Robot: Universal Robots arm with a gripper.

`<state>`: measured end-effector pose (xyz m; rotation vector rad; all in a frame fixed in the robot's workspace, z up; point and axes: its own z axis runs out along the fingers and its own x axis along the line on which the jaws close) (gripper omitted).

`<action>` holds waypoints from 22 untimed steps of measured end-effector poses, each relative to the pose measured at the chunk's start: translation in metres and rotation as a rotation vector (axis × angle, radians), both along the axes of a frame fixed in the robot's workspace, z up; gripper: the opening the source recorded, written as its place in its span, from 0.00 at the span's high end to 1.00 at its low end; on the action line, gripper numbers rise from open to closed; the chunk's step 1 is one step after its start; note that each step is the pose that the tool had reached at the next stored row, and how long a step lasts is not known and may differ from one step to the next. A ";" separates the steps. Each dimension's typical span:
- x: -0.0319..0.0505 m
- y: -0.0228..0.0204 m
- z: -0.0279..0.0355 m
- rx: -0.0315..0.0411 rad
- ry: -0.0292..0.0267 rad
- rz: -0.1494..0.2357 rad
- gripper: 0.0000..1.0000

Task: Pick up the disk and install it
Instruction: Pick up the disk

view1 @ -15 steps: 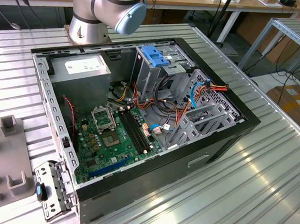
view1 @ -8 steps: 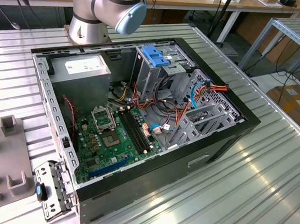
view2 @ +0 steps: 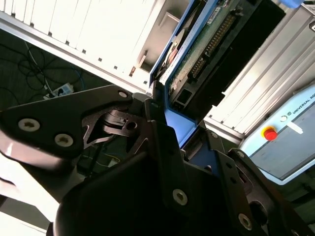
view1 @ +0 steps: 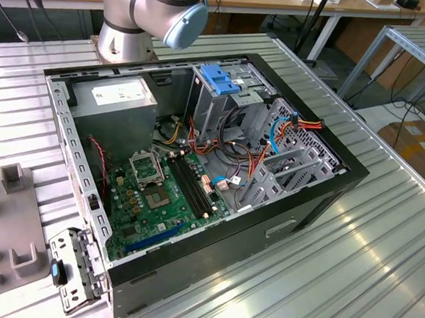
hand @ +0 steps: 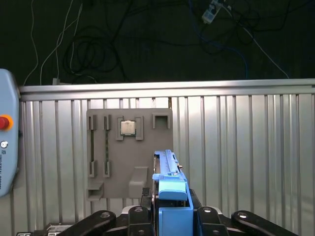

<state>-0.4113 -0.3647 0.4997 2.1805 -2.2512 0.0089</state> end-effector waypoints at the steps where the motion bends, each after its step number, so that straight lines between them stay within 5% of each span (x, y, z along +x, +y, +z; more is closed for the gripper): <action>1: 0.0016 0.0000 0.0000 0.0000 -0.0001 0.000 0.63; 22: 0.0411 0.0000 0.0000 0.0000 0.0000 0.000 0.63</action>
